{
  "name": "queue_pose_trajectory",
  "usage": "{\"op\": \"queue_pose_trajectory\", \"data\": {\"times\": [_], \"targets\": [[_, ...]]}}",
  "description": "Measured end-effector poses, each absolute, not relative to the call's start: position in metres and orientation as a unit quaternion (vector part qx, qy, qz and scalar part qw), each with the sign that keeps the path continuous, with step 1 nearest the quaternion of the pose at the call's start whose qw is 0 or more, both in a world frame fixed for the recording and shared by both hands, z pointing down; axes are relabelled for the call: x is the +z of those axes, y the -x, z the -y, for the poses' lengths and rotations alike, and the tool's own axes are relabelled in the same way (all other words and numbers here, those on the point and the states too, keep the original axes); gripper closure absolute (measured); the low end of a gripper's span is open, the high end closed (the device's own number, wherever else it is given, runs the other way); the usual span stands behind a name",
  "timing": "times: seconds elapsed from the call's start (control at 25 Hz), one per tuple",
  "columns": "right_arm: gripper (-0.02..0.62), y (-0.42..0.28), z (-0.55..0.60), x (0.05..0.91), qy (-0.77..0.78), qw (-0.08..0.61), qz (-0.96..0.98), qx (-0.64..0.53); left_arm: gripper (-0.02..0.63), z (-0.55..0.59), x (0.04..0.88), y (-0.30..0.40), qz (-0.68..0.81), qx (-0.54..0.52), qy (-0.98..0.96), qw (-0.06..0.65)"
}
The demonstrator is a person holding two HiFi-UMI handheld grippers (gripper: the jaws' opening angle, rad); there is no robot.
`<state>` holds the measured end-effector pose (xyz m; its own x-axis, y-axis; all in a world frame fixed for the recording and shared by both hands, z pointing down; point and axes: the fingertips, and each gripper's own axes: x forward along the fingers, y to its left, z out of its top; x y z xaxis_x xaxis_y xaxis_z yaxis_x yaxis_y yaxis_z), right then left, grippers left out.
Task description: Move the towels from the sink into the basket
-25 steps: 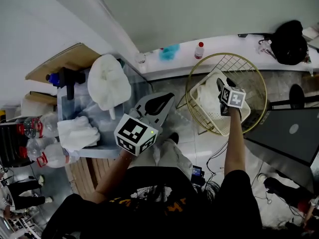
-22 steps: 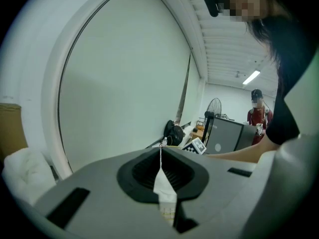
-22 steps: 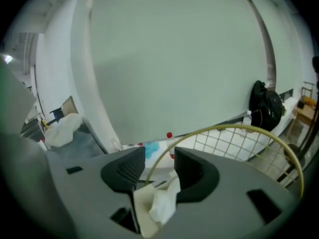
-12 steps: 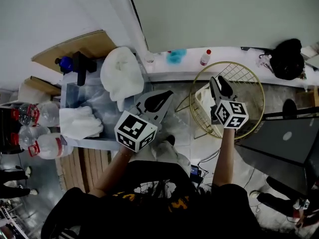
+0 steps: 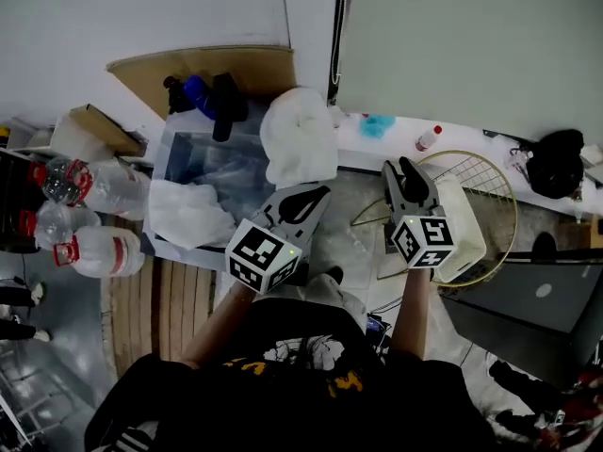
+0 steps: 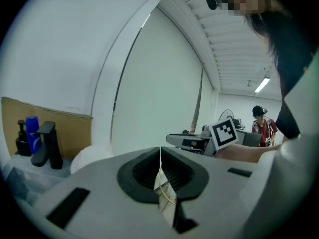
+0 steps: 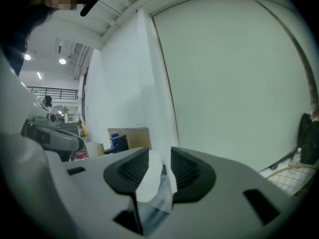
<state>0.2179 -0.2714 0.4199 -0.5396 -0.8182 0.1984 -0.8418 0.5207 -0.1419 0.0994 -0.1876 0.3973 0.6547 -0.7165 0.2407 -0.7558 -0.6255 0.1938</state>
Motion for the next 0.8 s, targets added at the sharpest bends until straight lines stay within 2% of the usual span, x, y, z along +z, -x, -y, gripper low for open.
{"op": "queue_pose_trajectory", "data": {"times": [0.12, 0.44, 0.6, 0.8], "targets": [[0.407, -0.163, 0.270, 0.426, -0.456, 0.064, 0.880, 0.116, 0.595, 0.180, 0.403, -0.056, 0.420, 0.068, -0.894, 0.144], [0.325, -0.042, 0.281, 0.473, -0.419, 0.140, 0.888, 0.127, 0.595, 0.173, 0.428, 0.055, 0.455, 0.066, -0.873, 0.161], [0.273, -0.015, 0.298, 0.514, -0.429, 0.212, 0.868, 0.131, 0.595, 0.172, 0.435, 0.098, 0.474, 0.061, -0.862, 0.169], [0.195, -0.019, 0.336, 0.581, -0.468, 0.348, 0.803, 0.124, 0.595, 0.169, 0.445, 0.132, 0.487, 0.065, -0.852, 0.180]]}}
